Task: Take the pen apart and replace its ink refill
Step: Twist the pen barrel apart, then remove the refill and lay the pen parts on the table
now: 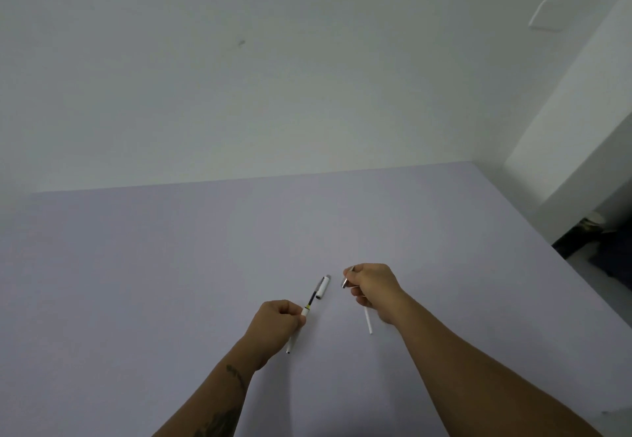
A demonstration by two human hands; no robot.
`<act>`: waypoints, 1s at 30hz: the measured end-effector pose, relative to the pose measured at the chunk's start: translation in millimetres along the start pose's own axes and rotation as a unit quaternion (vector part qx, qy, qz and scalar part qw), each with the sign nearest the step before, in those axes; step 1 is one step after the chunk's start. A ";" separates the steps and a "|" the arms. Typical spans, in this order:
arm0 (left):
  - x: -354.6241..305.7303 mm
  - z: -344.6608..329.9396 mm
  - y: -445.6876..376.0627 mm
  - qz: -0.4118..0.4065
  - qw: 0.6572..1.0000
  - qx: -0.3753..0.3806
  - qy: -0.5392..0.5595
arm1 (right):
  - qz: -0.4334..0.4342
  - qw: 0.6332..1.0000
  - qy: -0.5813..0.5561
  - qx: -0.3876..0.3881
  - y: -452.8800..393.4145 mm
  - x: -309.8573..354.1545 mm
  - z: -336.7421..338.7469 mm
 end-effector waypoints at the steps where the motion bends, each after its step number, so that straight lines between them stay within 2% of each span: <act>1: 1.0 -2.0 -2.1 0.003 1.000 -0.001 0.001 | -0.004 0.999 0.038 -0.009 -4.1 -3.9 6.2; 7: 4.6 -6.0 -15.1 0.018 1.000 -0.007 -0.001 | 0.016 0.972 0.234 0.003 -29.6 -21.8 7.3; 14: 14.7 -4.6 -27.7 0.057 0.998 -0.020 -0.017 | 0.017 0.932 0.363 0.004 -63.7 -30.2 -18.0; 22: 20.2 -4.8 -39.2 0.078 0.996 -0.029 -0.024 | 0.029 0.920 0.390 -0.030 -72.5 -29.0 -26.6; 30: 13.7 -13.5 -35.3 0.066 0.997 -0.023 -0.032 | 0.032 0.952 0.303 -0.038 -54.4 -19.8 -10.3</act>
Point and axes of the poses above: each hand's wrist, its own y-axis away from the middle knuckle, its own z-axis out of the back of the hand, x = y × z, the point moved 7 cm from there along -y, towards the middle knuckle, and after that the axes turned 9 degrees about x, right-handed, at the moved point
